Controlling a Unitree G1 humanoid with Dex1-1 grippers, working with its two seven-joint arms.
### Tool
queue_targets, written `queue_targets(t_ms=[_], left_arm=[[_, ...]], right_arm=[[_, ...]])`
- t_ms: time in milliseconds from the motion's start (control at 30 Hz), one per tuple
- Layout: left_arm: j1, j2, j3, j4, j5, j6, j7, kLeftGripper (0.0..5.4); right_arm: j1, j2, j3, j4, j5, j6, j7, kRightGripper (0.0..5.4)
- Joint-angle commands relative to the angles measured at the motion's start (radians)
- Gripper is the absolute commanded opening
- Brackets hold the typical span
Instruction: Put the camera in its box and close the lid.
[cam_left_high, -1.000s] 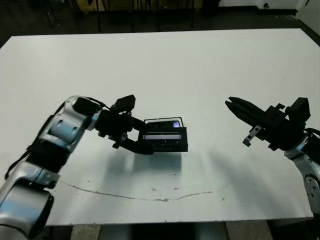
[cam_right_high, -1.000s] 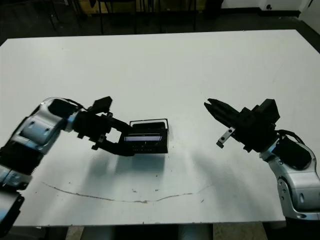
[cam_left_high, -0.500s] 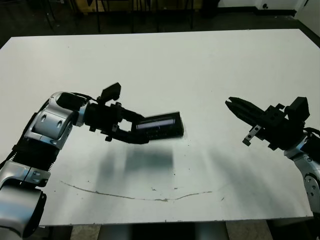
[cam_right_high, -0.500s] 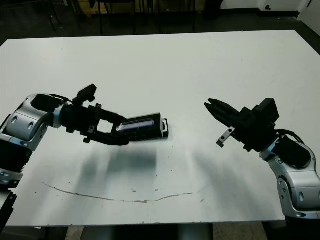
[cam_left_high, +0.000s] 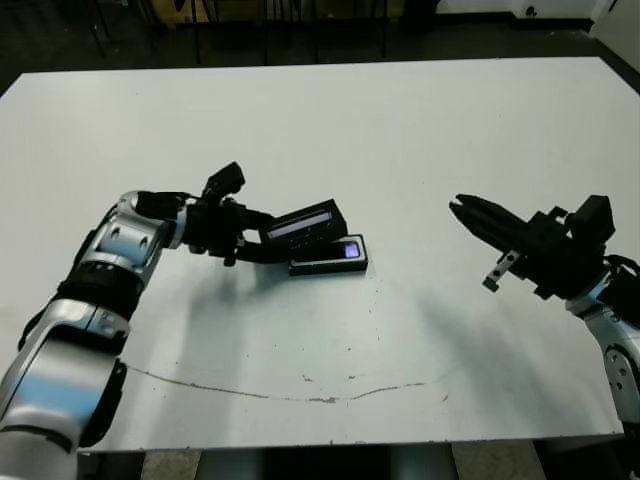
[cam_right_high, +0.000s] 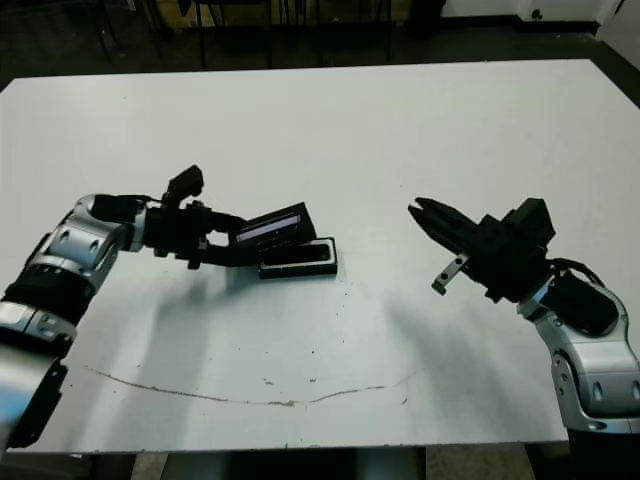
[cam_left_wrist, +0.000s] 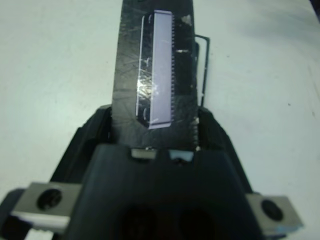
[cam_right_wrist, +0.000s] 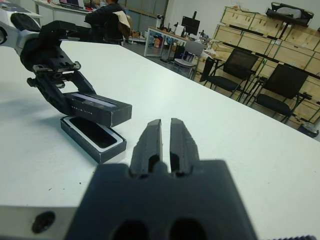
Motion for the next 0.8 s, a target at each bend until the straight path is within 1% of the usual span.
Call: queue_targets(t_ms=[33, 133, 433, 600, 700, 800], left_arm=[[-0.021, -0.004, -0.008, 0.046, 0.031, -0.018, 0.001, 2.71], [-0.032, -0.014, -0.01, 0.071, 0.038, -0.001, -0.009, 2.71], [-0.059, -0.024, -0.027, 0.136, 0.057, -0.017, -0.08, 2.71], [-0.068, -0.025, -0.007, 0.174, 0.052, -0.028, -0.117, 2.71], [-0.075, -0.029, 0.005, 0.197, 0.049, -0.019, -0.13, 2.71], [-0.077, -0.029, 0.008, 0.204, 0.055, -0.032, -0.137, 2.71]], right_arm=[[0.003, 0.002, 0.01, 0.019, -0.006, -0.006, 0.008, 0.0], [0.009, -0.002, 0.013, 0.001, -0.01, 0.013, -0.007, 0.0], [0.013, -0.002, 0.011, 0.009, -0.015, -0.013, 0.003, 0.0], [0.016, -0.006, 0.01, 0.002, -0.01, 0.005, -0.001, 0.0], [0.014, -0.003, 0.012, 0.008, -0.015, -0.016, 0.004, 0.0], [0.007, 0.008, 0.012, 0.04, -0.011, -0.06, 0.025, 0.0]])
